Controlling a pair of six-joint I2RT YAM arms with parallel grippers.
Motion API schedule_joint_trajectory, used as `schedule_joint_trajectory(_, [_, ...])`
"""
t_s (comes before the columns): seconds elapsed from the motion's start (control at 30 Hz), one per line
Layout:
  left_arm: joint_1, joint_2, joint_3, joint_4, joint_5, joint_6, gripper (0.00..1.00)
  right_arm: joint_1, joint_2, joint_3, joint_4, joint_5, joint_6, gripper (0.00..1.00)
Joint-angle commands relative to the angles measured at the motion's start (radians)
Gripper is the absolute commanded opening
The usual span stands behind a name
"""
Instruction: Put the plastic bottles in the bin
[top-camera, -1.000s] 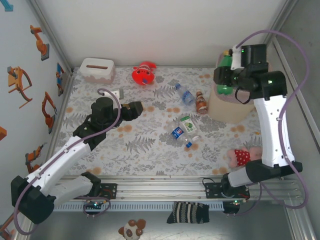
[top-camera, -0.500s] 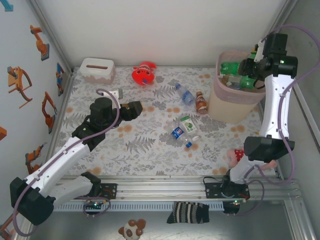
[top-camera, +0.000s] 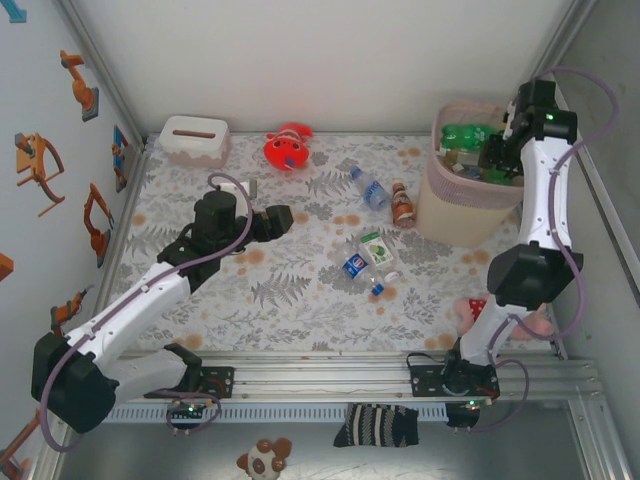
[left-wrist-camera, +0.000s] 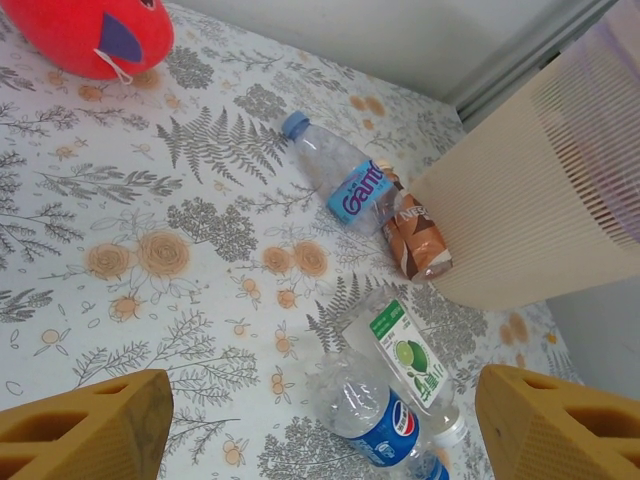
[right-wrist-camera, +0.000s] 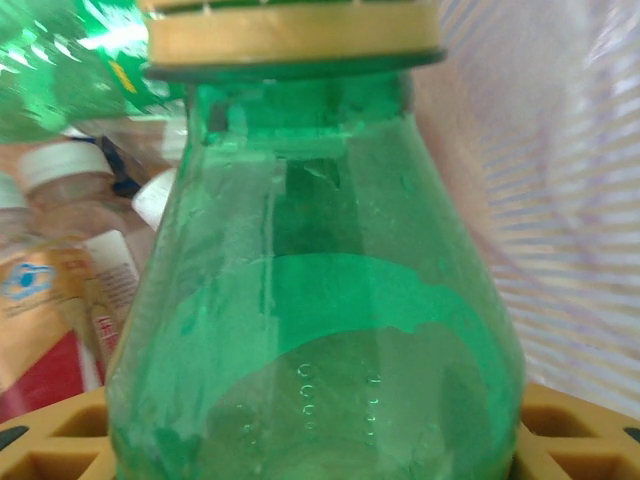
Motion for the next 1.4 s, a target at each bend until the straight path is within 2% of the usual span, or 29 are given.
schedule_joint_trajectory(0.0, [0.006, 0.004, 0.045, 0.03, 0.027, -0.006, 0.79, -0.01, 0.029, -0.028, -0.029, 0.036, -0.014, 0.55])
schedule_joint_trajectory(0.37, [0.008, 0.002, 0.051, 0.025, 0.033, -0.01, 0.79, -0.029, 0.127, -0.034, -0.043, 0.008, -0.002, 0.58])
schedule_joint_trajectory(0.73, [0.009, -0.019, 0.048, 0.014, 0.024, -0.009, 0.79, -0.029, 0.043, -0.006, -0.042, -0.01, 0.015, 0.77])
schedule_joint_trajectory(1.1, [0.009, -0.02, 0.049, 0.011, 0.029, -0.007, 0.79, -0.029, -0.08, 0.02, -0.042, -0.011, 0.024, 0.78])
schedule_joint_trajectory(1.37, [0.009, -0.026, 0.048, 0.008, 0.024, -0.009, 0.79, -0.028, -0.156, 0.045, -0.026, -0.087, 0.036, 0.74])
